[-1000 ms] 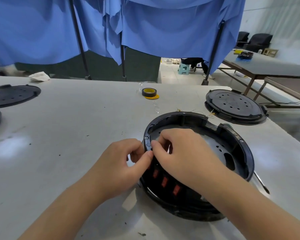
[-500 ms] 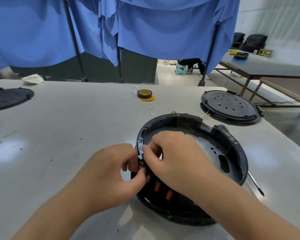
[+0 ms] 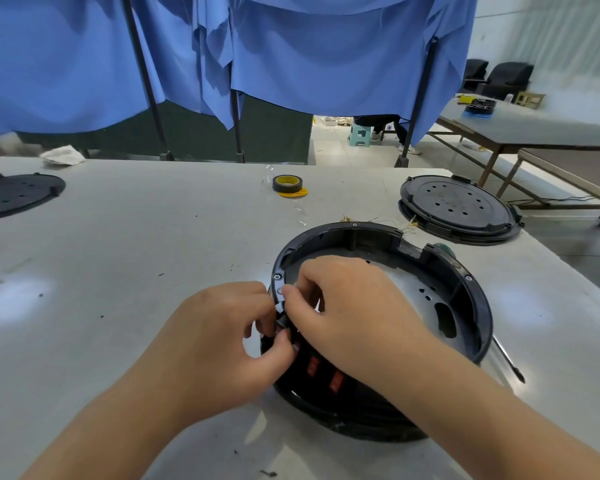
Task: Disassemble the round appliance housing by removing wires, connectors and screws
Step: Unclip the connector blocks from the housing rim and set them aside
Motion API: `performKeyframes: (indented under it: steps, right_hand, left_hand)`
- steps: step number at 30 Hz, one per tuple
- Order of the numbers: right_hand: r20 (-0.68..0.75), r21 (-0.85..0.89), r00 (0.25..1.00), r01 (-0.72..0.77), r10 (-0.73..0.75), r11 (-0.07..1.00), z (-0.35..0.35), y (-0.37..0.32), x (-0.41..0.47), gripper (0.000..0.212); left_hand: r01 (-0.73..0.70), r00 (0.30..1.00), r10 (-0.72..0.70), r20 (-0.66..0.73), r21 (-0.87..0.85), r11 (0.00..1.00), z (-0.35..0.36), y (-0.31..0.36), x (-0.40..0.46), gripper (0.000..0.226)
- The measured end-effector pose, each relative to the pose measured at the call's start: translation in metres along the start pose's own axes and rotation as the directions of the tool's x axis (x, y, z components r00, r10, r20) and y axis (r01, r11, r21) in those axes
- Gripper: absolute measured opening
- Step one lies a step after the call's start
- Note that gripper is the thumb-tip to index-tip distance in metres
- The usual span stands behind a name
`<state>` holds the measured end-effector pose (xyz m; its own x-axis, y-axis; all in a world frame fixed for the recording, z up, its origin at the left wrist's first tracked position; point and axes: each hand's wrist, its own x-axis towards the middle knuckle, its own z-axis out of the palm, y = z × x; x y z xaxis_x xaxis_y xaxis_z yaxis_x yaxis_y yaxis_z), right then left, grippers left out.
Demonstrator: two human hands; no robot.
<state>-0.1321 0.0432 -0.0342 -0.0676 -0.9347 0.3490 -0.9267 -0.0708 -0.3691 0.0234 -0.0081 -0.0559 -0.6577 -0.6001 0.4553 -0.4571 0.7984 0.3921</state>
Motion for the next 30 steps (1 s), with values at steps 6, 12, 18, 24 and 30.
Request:
performKeyframes:
  steps: [6,12,18,24,30]
  right_hand:
    - [0.172,0.039,0.972,-0.172,0.163,0.984,0.0031,0.0053,0.0017,0.048]
    - [0.183,0.021,0.974,-0.138,0.132,0.990,0.0037,0.0050,0.0026,0.050]
    - [0.205,0.012,0.969,-0.142,0.136,0.990,0.0050,0.0069,0.0036,0.052]
    - [0.293,0.028,0.946,-0.151,0.136,0.988,0.0046,0.0078,0.0046,0.051]
    - [0.367,0.046,0.924,-0.131,0.106,0.990,0.0039,0.0080,0.0073,0.053]
  left_hand:
    - [-0.035,0.999,0.035,0.006,0.093,0.995,-0.0016,0.0033,0.0015,0.027]
    - [-0.030,1.000,0.030,-0.001,0.115,0.993,-0.0009,0.0035,0.0017,0.029]
    - [-0.020,0.999,0.024,-0.032,0.114,0.993,0.0014,0.0067,0.0019,0.026]
    - [-0.004,0.998,0.011,-0.065,0.112,0.994,0.0044,0.0086,0.0013,0.024]
    - [-0.014,0.997,0.021,-0.072,0.103,0.995,0.0045,0.0071,0.0011,0.024]
